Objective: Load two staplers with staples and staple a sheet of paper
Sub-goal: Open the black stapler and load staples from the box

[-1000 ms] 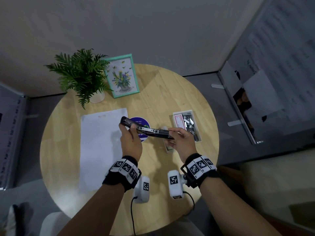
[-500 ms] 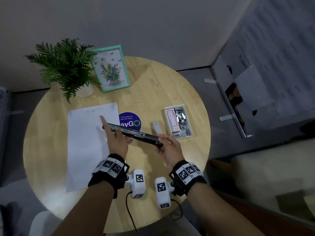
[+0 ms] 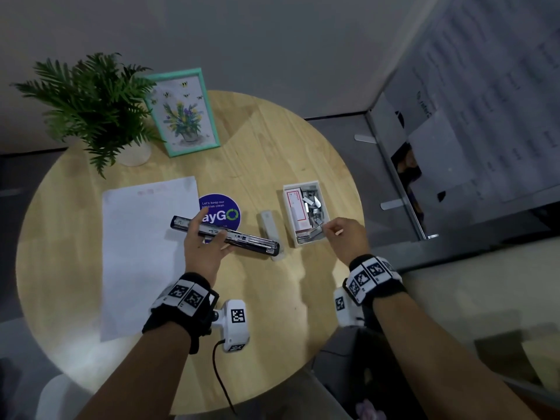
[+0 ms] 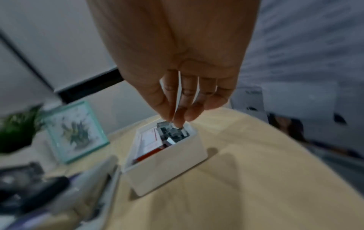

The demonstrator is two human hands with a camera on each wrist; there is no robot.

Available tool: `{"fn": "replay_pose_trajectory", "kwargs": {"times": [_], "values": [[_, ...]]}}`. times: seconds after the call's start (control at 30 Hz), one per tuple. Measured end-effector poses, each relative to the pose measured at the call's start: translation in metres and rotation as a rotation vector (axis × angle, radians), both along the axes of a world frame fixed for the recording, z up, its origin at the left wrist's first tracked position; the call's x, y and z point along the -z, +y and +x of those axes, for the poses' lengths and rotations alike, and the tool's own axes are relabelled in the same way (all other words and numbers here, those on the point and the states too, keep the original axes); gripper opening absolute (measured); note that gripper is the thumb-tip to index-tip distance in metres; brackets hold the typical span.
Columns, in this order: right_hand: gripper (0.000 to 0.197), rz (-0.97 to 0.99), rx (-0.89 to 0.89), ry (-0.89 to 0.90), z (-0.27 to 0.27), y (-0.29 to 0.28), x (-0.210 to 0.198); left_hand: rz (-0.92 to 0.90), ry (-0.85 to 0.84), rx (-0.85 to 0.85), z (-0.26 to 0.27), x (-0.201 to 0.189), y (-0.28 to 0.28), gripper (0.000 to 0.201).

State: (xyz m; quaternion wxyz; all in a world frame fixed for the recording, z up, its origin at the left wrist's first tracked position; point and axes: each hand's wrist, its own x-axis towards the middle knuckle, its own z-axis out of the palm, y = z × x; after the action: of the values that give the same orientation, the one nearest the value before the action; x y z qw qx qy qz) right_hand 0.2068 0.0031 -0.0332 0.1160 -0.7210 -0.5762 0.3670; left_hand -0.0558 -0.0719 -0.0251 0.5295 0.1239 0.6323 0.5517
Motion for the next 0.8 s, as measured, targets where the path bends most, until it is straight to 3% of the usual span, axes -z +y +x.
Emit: {"fn": "replay_pose_trajectory", "kwargs": {"times": [0.1,0.2,0.6,0.8], "values": [[0.021,-0.118,-0.23,-0.258,-0.005,0.014,0.005,0.028,-0.012,-0.017,-0.004,-0.001,0.0,0.053],[0.022,-0.177,-0.362,-0.399,-0.019,0.024,0.012,0.033,-0.004,-0.026,-0.006,-0.002,-0.001,0.053],[0.021,-0.218,-0.592,-0.587,-0.031,0.054,0.017,0.025,0.026,-0.042,-0.01,0.002,0.001,0.054],[0.015,-0.155,-0.708,-0.553,-0.02,0.048,0.017,0.027,0.018,-0.037,-0.009,0.005,0.006,0.055]]}}
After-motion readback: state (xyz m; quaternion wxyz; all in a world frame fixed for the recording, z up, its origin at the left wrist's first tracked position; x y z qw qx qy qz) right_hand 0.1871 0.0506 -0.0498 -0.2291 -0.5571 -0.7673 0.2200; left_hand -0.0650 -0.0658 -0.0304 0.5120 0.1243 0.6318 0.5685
